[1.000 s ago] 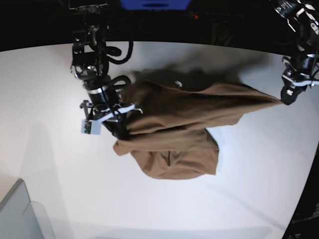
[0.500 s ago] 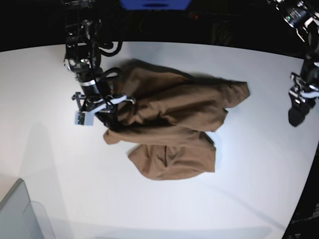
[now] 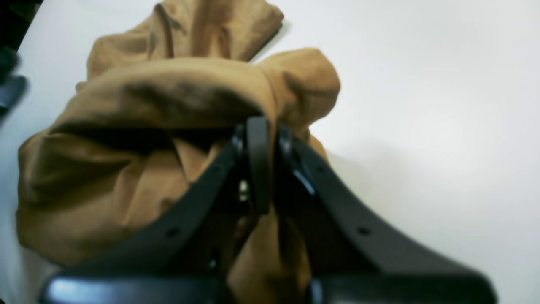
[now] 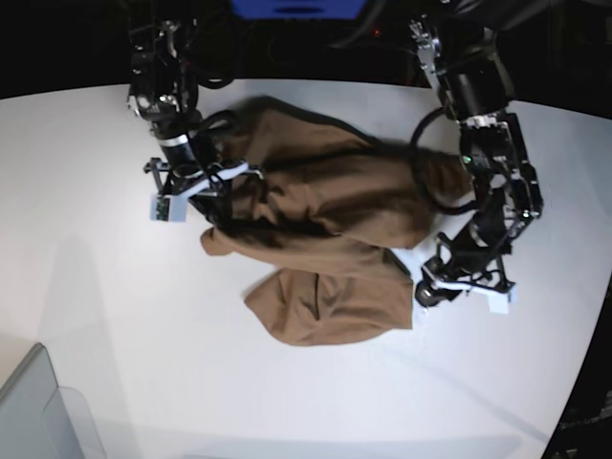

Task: Layout the t-shirt on the table in an organized manner, then fold the t-shirt properly
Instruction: 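Grasp another edge of the shirt with the left gripper, then lift the shirt with both grippers and lay it back down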

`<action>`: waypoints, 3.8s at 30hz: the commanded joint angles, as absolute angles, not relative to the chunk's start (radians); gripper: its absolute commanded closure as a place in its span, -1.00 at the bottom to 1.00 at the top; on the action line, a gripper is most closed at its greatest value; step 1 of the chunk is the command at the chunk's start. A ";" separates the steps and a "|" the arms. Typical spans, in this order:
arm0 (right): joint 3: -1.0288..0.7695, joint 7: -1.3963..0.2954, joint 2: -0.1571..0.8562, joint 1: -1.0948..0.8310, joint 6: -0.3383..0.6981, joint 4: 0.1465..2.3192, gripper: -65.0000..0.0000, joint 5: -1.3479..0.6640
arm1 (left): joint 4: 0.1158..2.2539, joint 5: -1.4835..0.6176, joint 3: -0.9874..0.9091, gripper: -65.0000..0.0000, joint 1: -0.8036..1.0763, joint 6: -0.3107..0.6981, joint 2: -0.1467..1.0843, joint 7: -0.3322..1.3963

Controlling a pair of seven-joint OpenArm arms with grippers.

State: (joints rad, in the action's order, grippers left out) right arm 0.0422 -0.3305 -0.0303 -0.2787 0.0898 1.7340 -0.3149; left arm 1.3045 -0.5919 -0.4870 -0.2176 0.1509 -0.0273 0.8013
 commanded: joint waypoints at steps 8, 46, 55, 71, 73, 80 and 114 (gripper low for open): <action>0.039 -0.306 -0.030 -0.282 0.099 1.756 1.00 -0.320 | 1.127 -0.596 -0.295 0.23 -0.239 0.157 0.004 0.542; -0.076 -0.392 0.208 -0.107 0.101 2.025 1.00 -0.320 | 1.788 -0.688 -0.206 0.99 -0.378 0.157 0.202 0.518; -0.191 -0.389 0.239 0.081 0.101 2.035 1.00 -0.321 | 1.797 -0.697 -0.292 0.99 -0.407 0.157 0.242 0.519; -0.236 -0.039 0.162 -0.170 0.097 2.040 1.00 -0.323 | 2.006 -0.826 -0.456 0.99 -0.162 0.157 0.252 0.524; -0.236 0.012 0.148 -0.191 0.096 2.032 1.00 -0.321 | 2.006 -0.878 -0.509 0.99 -0.124 0.157 0.251 0.526; -0.229 0.039 0.088 -0.028 0.096 1.997 1.00 -0.320 | 2.002 -0.901 -0.545 0.99 -0.142 0.157 0.240 0.516; -0.226 -0.229 0.041 0.277 0.099 1.461 -0.18 -0.323 | 1.190 -0.670 -0.358 -0.30 -0.481 0.162 0.216 0.518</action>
